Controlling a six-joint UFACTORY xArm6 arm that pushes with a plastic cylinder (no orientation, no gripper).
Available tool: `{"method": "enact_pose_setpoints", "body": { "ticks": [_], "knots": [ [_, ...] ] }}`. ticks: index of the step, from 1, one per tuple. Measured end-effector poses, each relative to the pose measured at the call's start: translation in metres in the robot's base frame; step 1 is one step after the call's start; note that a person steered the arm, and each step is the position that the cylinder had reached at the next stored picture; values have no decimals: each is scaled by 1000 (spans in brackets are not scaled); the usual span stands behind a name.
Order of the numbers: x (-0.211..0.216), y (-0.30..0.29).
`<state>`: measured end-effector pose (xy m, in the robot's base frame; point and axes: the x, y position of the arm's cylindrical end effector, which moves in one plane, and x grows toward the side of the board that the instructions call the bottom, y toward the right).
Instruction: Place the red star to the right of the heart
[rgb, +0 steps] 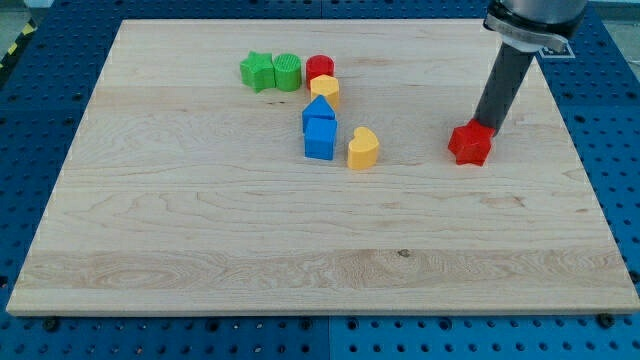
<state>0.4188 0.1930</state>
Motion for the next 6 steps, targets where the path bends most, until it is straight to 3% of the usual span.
{"method": "enact_pose_setpoints", "body": {
  "ticks": [4, 6],
  "knots": [
    [50, 26],
    [50, -31]
  ]
}}
